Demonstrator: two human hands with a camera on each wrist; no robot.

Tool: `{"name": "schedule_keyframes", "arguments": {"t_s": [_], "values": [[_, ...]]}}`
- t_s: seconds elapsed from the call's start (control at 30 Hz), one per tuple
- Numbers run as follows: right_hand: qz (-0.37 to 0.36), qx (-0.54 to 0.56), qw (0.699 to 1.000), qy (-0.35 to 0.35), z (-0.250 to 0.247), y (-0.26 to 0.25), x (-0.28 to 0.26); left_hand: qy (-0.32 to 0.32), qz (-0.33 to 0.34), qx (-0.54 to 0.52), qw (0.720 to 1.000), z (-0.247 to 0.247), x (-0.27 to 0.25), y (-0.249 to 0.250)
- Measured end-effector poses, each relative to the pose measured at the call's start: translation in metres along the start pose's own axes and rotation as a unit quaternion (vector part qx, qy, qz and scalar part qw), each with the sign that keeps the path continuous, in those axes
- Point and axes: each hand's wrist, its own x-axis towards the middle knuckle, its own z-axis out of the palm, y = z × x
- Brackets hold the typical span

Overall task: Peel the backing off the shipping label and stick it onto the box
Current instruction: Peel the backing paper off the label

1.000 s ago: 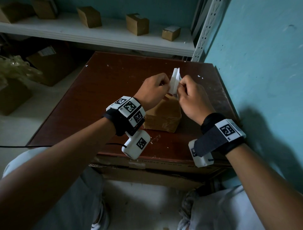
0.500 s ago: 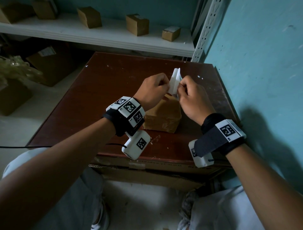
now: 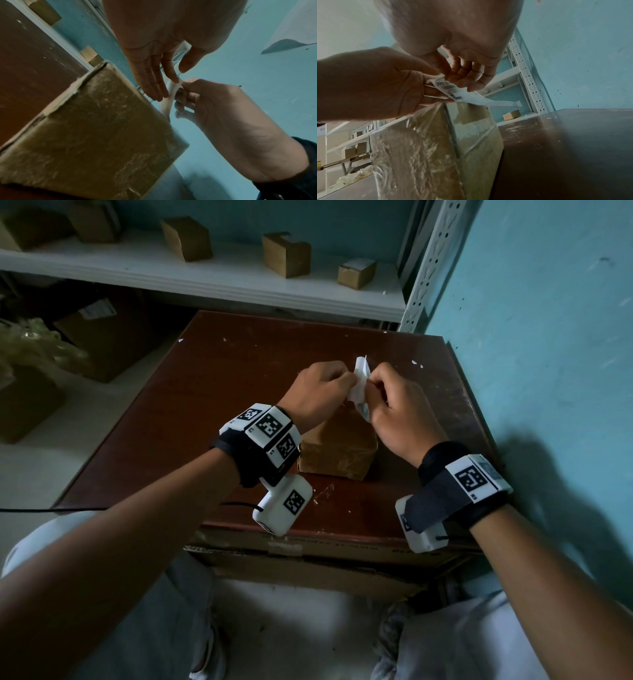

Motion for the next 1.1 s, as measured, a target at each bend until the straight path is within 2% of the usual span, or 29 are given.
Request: {"name": "schedule_keyframes", "arguments": {"t_s": [0.27, 0.73, 1.1], "values": [[-0.017, 0.020, 1.000, 0.001, -0.0008, -0.0031, -0.0009, -0.013, -0.005, -0.030, 0.999, 0.0008, -0.0004, -0.0001], [-0.054, 0.049, 0.997, 0.037, -0.0035, -0.0036, -0.0013, 0.008, 0.019, -0.038, 0.999, 0.0021, 0.0011, -0.0043], [-0.029, 0.067, 0.995, 0.061, -0.0006, -0.0023, 0.0000, 0.015, 0.037, -0.001, 0.999, 0.0022, 0.0005, -0.0031]]}}
